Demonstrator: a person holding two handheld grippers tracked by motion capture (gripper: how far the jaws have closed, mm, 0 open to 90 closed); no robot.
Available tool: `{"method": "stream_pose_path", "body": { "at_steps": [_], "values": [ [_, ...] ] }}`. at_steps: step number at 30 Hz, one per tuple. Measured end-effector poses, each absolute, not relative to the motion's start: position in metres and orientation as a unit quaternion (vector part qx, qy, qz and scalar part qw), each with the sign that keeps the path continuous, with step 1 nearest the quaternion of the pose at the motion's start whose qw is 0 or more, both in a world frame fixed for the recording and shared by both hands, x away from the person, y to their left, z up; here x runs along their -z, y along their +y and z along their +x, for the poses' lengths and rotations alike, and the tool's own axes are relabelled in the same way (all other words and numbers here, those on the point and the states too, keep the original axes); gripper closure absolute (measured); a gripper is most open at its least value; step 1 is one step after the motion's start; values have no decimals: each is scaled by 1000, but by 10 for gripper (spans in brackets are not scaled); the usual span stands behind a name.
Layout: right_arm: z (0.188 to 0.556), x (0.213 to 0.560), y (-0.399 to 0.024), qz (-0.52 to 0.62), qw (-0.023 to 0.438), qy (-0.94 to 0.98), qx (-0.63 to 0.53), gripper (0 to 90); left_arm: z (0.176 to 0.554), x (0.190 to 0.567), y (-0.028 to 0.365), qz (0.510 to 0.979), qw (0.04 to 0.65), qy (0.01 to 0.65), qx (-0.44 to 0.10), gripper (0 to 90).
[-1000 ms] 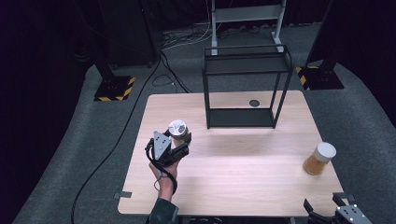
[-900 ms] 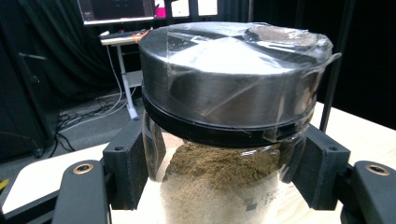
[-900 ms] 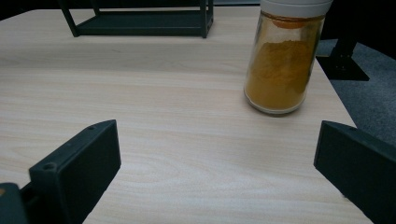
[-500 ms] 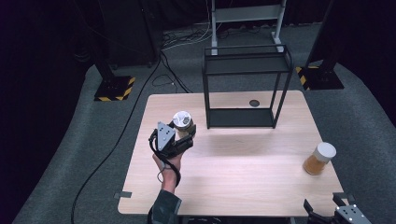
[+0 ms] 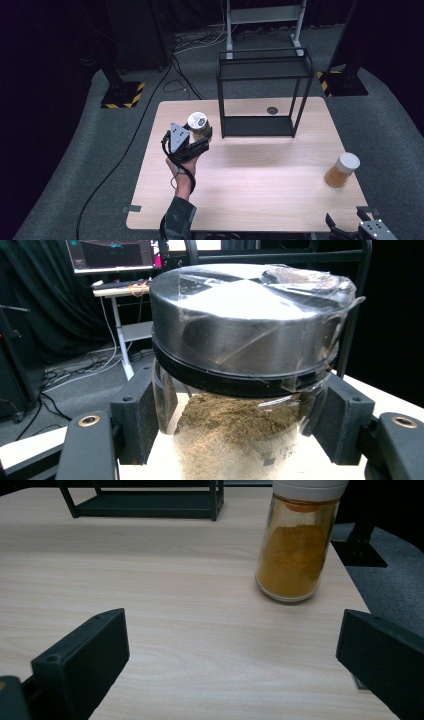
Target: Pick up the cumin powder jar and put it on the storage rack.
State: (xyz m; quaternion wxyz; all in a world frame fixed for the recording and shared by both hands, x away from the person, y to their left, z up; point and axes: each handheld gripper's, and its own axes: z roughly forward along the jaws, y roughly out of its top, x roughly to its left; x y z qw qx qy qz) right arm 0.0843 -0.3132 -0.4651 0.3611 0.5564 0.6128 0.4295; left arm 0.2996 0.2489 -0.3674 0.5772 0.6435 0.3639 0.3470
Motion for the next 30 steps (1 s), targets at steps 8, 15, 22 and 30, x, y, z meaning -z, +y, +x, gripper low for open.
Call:
{"method": "stream_pose_path", "body": {
  "at_steps": [8,15,22,30],
  "values": [
    [85,465,-312,558,363,613,-426,0,313,360,243,652,574,361,-340,299],
    [83,465,-312,560,368,608,-426,0,320,357,240,654,575,361,-333,299],
    [84,464,-311,558,369,612,-422,0,327,353,238,654,578,362,-328,299],
    [85,465,-310,559,366,614,-420,0,335,342,236,657,582,356,-322,300]
  ]
}}
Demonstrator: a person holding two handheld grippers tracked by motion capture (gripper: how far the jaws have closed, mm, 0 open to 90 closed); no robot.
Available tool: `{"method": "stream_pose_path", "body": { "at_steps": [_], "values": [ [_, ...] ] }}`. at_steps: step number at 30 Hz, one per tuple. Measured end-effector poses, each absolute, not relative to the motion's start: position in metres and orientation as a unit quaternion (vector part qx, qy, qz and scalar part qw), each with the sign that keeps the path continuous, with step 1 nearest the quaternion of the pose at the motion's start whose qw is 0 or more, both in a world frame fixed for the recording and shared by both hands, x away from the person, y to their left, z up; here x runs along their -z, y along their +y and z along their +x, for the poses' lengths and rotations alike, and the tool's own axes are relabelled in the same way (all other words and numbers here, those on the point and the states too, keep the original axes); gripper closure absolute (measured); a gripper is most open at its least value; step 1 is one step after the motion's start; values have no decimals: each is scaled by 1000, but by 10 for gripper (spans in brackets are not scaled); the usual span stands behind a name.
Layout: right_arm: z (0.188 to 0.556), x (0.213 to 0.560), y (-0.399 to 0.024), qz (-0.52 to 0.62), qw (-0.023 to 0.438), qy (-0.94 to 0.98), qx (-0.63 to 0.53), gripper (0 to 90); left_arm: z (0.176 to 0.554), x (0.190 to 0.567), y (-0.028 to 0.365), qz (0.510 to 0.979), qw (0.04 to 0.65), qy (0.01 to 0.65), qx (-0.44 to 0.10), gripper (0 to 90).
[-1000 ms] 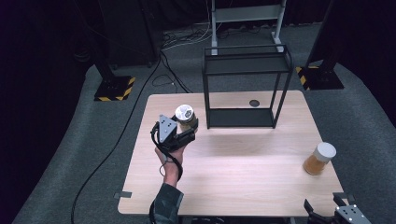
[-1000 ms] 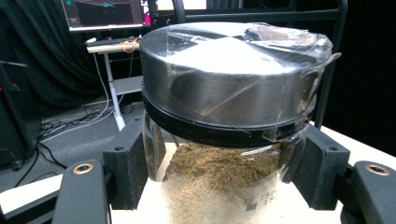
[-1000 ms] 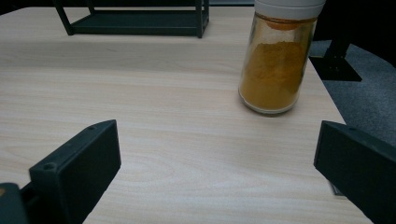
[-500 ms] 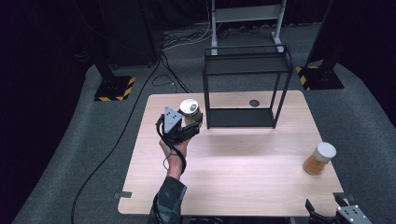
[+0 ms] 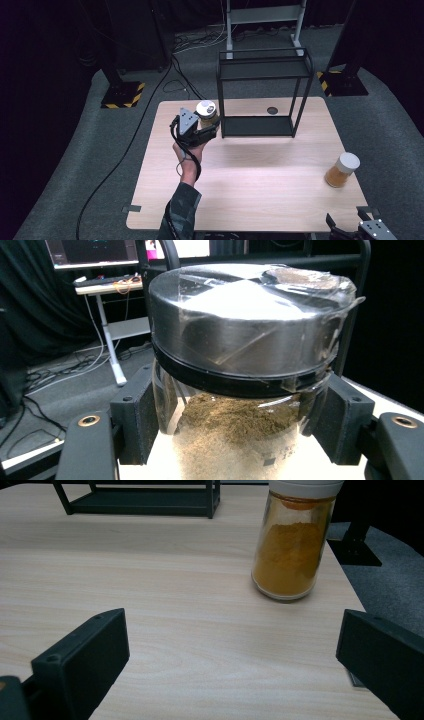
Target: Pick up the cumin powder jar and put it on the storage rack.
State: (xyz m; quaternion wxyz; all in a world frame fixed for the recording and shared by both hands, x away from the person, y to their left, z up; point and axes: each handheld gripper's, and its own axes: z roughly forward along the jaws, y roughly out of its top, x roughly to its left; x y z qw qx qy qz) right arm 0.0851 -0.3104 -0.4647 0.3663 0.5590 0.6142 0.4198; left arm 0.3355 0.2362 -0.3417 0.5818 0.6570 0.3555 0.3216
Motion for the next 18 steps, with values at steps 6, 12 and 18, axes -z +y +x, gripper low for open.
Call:
{"method": "stream_pose_path", "body": {
  "at_steps": [6,12,18],
  "values": [
    [84,464,-312,562,367,611,-420,0,343,332,233,655,592,350,-313,300],
    [84,463,-313,562,366,611,-420,0,350,325,228,659,593,345,-308,300],
    [85,463,-315,563,365,611,-420,0,359,320,225,663,591,348,-301,300]
  ]
}}
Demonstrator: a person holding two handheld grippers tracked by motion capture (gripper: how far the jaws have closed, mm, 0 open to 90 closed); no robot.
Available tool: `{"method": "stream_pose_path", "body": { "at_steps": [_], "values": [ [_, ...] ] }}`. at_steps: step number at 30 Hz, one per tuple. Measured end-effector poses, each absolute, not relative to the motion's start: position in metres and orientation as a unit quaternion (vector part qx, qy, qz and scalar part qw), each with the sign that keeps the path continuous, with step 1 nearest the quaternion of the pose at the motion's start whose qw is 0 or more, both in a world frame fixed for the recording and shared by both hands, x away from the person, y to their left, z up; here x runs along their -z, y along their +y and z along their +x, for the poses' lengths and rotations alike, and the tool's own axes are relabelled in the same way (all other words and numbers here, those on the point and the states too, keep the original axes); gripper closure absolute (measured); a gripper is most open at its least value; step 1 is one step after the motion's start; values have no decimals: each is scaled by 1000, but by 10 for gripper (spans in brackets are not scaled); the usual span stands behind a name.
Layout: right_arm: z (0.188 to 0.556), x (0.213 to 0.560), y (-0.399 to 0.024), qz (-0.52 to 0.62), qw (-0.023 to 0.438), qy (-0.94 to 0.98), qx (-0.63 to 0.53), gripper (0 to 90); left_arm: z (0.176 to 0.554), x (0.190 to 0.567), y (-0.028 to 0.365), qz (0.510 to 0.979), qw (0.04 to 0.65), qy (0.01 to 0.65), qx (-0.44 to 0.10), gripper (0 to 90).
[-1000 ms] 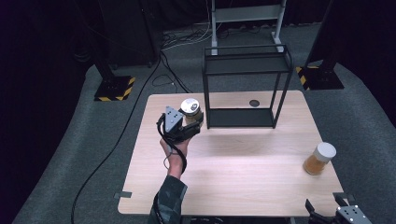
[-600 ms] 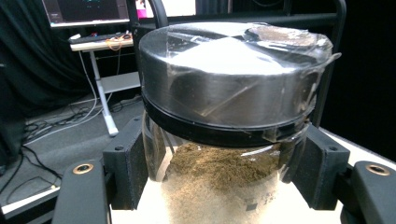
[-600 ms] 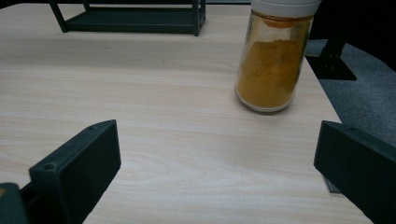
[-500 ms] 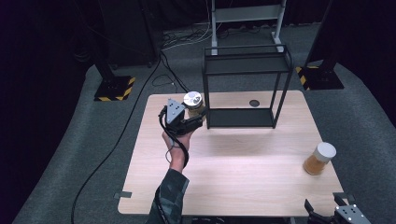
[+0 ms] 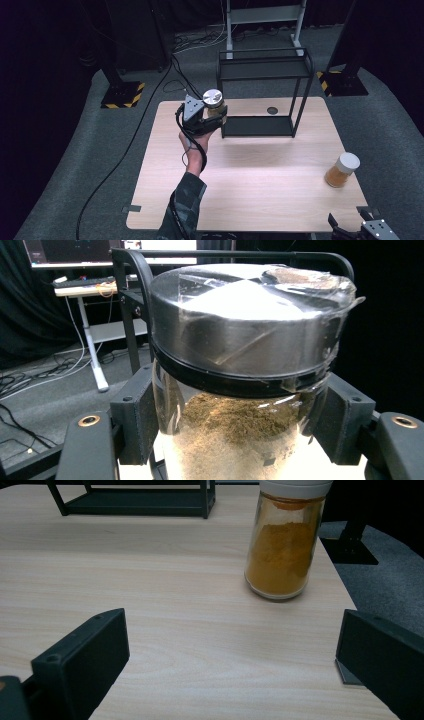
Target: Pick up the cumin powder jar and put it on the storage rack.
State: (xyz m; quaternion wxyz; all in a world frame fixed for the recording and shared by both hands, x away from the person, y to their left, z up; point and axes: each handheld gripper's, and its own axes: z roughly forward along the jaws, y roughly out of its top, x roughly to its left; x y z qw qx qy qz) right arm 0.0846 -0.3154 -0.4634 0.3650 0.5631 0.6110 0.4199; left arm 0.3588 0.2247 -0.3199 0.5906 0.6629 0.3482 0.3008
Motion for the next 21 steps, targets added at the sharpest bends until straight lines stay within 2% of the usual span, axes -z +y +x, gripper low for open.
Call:
{"method": "stream_pose_path", "body": {
  "at_steps": [21],
  "values": [
    [86,465,-320,563,359,611,-425,0,381,299,217,665,593,353,-287,300]
  ]
}}
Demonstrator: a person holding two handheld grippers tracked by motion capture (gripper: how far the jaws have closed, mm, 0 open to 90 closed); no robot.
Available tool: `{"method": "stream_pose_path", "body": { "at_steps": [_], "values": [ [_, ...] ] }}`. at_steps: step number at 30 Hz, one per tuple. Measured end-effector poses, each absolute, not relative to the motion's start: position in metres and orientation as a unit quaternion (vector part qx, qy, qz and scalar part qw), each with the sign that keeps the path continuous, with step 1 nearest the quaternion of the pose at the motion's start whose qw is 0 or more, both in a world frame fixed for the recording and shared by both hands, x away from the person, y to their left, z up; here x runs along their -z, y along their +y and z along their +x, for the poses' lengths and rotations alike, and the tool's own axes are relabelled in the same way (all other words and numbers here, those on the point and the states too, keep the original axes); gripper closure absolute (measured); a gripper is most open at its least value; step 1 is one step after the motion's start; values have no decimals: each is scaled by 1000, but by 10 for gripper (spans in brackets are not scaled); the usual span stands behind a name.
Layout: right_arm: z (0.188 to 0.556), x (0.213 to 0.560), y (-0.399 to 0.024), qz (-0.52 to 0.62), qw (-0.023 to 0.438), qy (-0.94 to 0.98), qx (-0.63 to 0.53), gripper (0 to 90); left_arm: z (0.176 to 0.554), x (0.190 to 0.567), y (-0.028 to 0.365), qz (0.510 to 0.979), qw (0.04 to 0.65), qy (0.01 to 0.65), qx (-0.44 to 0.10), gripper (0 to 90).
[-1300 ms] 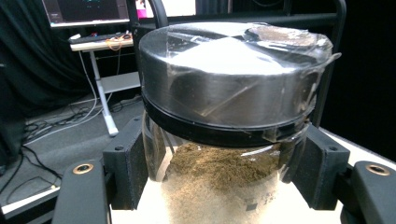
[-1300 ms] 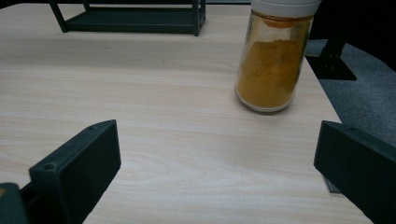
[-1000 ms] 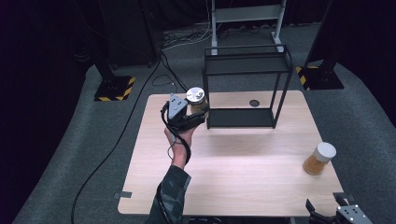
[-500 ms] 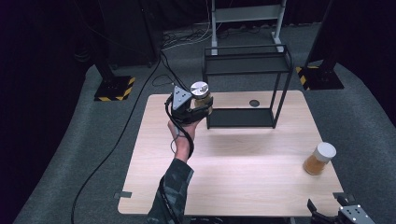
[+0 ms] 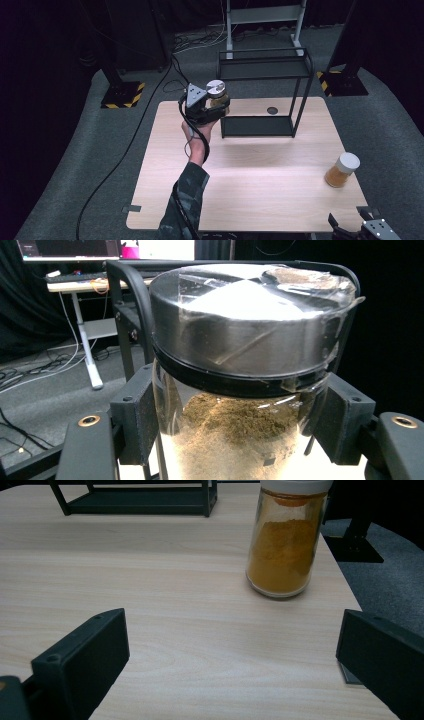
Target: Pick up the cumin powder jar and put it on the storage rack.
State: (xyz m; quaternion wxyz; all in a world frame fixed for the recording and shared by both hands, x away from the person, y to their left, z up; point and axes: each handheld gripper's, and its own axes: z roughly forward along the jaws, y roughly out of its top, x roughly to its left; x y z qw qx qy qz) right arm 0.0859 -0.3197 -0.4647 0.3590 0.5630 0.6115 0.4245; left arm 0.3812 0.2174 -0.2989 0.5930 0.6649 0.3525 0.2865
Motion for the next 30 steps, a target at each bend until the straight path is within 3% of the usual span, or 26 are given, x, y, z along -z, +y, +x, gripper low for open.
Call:
{"method": "stream_pose_path", "body": {
  "at_steps": [30],
  "values": [
    [84,467,-330,568,361,601,-431,0,414,254,194,674,590,346,-278,300]
  ]
}}
